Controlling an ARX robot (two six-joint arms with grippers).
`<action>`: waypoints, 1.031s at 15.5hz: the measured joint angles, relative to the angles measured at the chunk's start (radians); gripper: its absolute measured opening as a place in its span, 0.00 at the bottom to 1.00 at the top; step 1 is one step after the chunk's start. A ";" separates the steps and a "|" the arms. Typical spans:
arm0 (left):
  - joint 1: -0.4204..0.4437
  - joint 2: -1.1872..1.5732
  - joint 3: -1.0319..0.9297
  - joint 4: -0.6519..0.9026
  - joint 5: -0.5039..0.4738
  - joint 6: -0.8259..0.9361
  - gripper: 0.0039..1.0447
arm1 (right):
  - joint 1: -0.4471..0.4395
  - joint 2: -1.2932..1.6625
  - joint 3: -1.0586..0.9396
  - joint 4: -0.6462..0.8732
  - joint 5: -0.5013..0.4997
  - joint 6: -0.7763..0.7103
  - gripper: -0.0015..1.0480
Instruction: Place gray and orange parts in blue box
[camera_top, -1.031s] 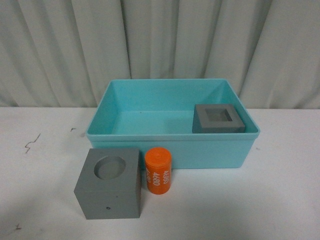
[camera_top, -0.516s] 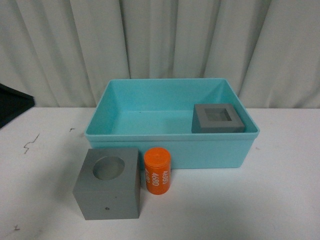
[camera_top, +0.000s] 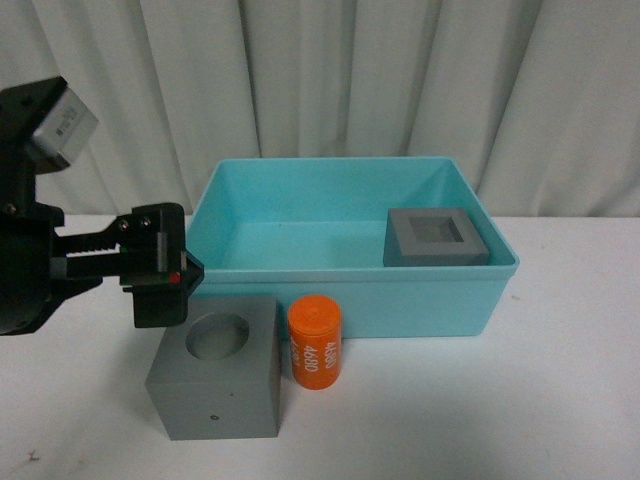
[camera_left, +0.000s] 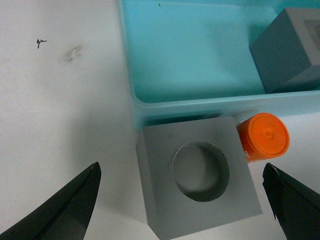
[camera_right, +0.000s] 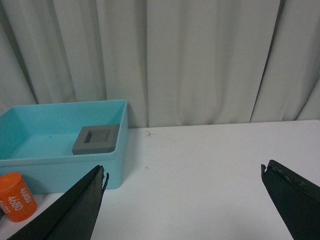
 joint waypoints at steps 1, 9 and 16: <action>-0.007 0.039 0.019 -0.003 -0.020 0.019 0.94 | 0.000 0.000 0.000 0.000 0.000 0.000 0.94; 0.002 0.288 0.128 -0.018 -0.108 0.082 0.94 | 0.000 0.000 0.000 0.000 0.000 0.000 0.94; -0.011 0.336 0.149 -0.016 -0.094 0.077 0.71 | 0.000 0.000 0.000 0.000 0.000 0.000 0.94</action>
